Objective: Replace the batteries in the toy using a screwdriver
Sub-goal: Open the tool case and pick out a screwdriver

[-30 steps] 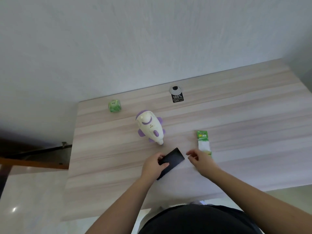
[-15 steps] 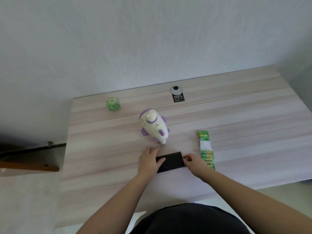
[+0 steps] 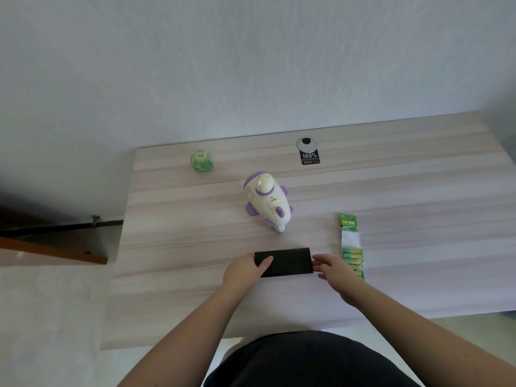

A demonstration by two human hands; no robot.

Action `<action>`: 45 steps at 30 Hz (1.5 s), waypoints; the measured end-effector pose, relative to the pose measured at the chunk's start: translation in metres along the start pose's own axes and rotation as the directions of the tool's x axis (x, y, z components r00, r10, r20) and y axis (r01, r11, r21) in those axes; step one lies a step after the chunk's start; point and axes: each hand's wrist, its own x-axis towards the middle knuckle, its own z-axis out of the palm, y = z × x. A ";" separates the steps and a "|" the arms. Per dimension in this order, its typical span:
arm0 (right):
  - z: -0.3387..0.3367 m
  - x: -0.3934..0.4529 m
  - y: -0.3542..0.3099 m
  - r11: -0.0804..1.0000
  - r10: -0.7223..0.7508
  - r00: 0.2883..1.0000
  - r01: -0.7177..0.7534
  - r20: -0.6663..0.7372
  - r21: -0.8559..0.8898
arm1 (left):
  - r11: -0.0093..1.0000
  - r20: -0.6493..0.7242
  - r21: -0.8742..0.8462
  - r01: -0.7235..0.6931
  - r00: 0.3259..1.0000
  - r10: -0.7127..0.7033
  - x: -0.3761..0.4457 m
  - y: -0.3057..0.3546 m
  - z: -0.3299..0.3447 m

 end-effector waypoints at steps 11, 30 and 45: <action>-0.003 -0.001 0.001 0.997 0.029 0.999 -0.030 0.020 0.068 | 1.000 0.004 -0.004 0.023 1.000 -0.023 0.013 -0.002 0.012; 0.013 0.005 0.001 0.931 -0.074 0.975 -0.008 -0.210 -0.365 | 0.997 0.011 -0.083 -0.001 1.000 0.002 0.013 -0.010 0.011; 0.016 0.003 0.000 0.920 -0.081 0.976 -0.006 -0.203 -0.392 | 0.998 -0.017 -0.062 -0.010 1.000 0.009 0.003 -0.013 0.006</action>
